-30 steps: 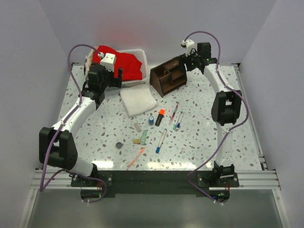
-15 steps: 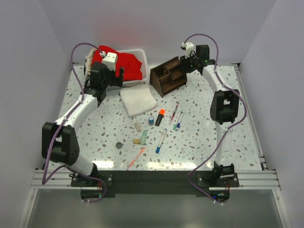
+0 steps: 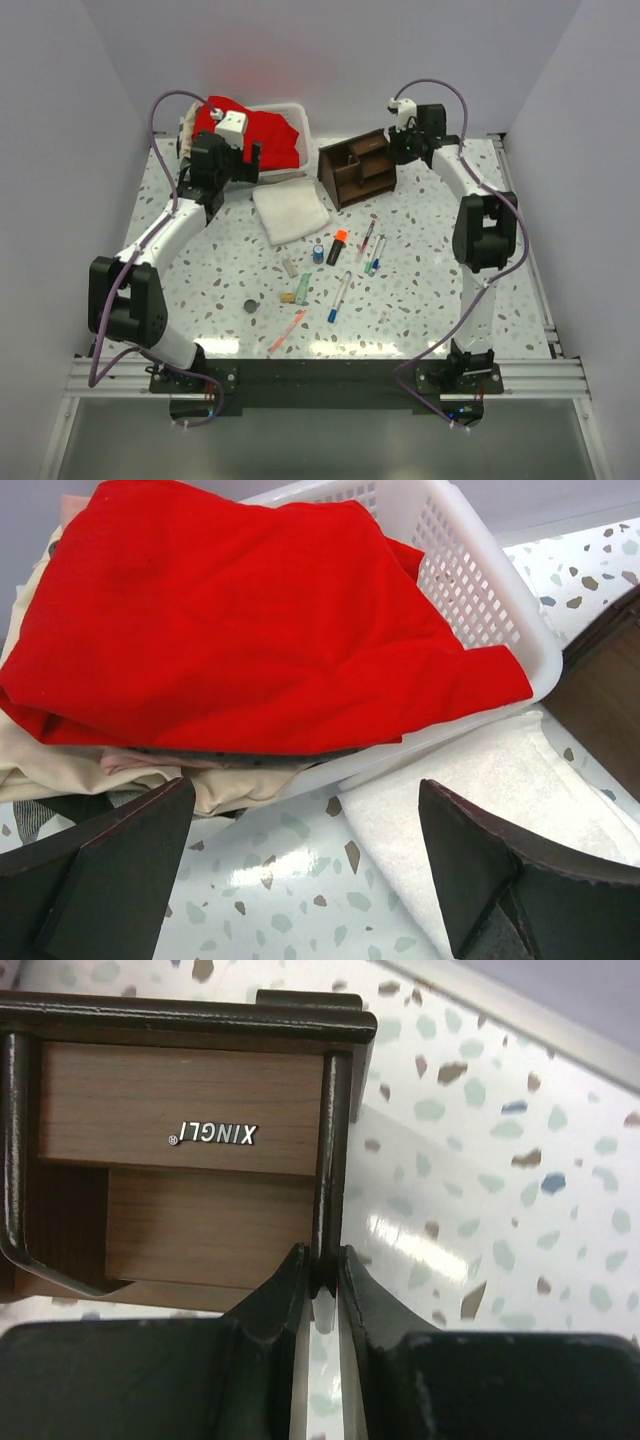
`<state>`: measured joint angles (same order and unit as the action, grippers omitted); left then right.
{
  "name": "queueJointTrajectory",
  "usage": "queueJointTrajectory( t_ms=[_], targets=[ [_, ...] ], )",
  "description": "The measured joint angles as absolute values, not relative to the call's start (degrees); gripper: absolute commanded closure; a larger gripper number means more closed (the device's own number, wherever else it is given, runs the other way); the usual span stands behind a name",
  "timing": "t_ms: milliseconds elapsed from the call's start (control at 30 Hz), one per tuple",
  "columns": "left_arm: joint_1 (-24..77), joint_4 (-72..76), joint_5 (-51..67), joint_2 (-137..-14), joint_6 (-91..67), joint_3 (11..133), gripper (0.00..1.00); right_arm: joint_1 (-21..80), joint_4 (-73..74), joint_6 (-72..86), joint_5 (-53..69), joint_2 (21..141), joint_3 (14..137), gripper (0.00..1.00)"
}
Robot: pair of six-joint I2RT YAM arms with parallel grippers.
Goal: Sort the stationery into containers
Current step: Move the storage box to the center of the board.
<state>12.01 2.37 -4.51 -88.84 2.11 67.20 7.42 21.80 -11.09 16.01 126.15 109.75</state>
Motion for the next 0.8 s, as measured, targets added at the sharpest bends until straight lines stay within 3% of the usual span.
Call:
queueJointTrajectory(
  t_ms=[533,800],
  targets=[
    [12.01,4.67,-4.45,-81.84,-0.05,58.43,0.02,7.57,22.61,-0.97,5.91,103.53,81.41,1.00],
    [12.01,5.32,-3.66,-80.31,-1.65,56.75,0.02,7.46,21.87,3.97,1.17,100.42,77.71,1.00]
  ],
)
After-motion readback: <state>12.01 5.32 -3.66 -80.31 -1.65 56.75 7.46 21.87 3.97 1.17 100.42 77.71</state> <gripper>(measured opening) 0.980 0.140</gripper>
